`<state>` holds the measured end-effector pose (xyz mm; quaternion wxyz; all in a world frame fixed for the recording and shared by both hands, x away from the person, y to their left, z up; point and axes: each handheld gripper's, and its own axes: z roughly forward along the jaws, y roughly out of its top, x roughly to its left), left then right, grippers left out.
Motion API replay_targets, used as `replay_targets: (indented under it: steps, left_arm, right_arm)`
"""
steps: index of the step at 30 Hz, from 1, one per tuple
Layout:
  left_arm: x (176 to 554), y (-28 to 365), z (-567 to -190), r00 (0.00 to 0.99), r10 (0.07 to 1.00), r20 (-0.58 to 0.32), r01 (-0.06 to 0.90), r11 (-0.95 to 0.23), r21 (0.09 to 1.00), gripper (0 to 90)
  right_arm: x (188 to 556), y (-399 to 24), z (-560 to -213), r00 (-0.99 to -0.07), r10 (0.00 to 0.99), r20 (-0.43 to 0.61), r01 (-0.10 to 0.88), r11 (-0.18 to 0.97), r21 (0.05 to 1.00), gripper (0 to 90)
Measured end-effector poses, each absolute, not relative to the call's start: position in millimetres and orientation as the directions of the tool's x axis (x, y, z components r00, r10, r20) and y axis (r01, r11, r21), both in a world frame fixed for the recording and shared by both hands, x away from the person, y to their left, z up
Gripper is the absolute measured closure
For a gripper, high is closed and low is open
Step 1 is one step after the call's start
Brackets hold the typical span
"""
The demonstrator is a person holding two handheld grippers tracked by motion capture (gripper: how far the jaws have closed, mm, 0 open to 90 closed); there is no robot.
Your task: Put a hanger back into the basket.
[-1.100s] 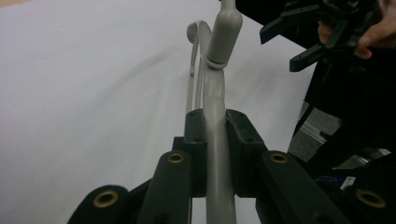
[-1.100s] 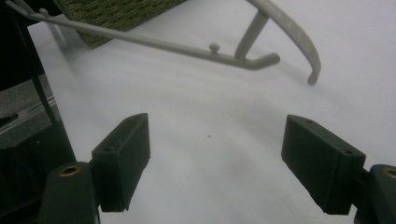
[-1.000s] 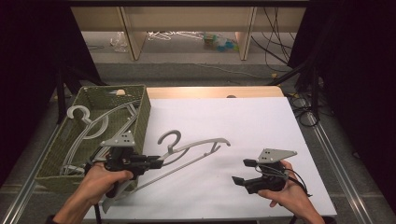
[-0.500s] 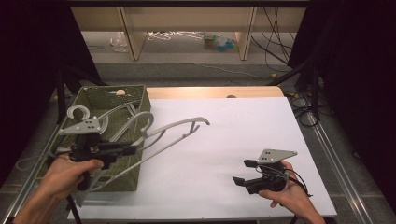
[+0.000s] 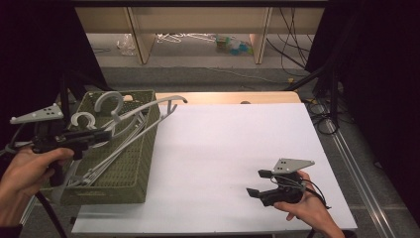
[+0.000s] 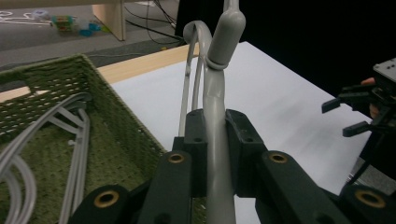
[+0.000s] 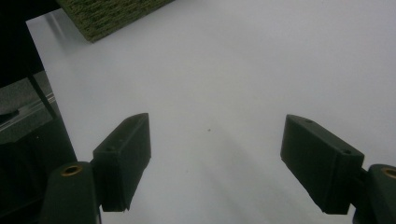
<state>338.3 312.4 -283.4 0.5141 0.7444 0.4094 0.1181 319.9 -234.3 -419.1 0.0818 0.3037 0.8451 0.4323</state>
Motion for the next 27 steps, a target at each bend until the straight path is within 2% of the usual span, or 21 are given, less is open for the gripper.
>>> replay_targets:
  steps: [11, 27]
  left_arm:
    - [366.6, 349.5, -293.2, 0.546, 0.800, -0.246, 0.516, -0.090, 0.852, 79.1]
    - [385.3, 381.9, -310.9, 0.448, 0.852, -0.271, 0.560, -0.032, 0.828, 79.1]
  right_arm:
    - [320.1, -234.7, -418.7, -0.803, 0.582, 0.131, 0.444, 0.437, 0.782, 25.2]
    - [320.6, -234.3, -419.5, -0.802, 0.580, 0.141, 0.451, 0.435, 0.779, 23.6]
